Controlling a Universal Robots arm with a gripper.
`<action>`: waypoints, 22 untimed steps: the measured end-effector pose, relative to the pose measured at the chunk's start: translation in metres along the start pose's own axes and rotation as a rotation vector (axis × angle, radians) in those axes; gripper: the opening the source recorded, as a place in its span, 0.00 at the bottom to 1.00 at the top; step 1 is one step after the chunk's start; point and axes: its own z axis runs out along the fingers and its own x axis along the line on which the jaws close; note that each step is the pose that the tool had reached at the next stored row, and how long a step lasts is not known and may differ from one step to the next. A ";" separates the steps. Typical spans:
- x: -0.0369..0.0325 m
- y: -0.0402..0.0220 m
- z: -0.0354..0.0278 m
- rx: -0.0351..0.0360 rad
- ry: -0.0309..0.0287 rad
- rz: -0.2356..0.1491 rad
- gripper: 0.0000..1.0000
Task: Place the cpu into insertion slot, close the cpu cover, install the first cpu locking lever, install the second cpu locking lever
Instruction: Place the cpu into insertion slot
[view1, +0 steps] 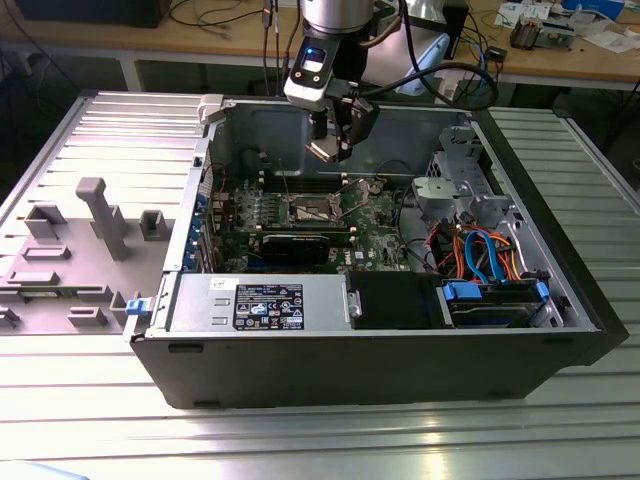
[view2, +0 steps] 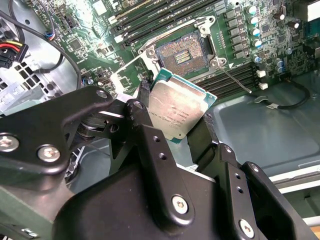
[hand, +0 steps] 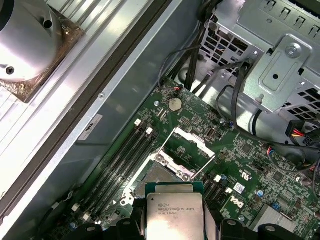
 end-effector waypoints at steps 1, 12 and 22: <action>0.0000 0.0000 0.0000 0.0000 -0.0001 0.001 0.55; 0.0000 0.0000 0.0000 -0.0004 -0.0018 0.021 0.55; 0.0000 0.0000 0.0001 0.0004 -0.0073 0.061 0.55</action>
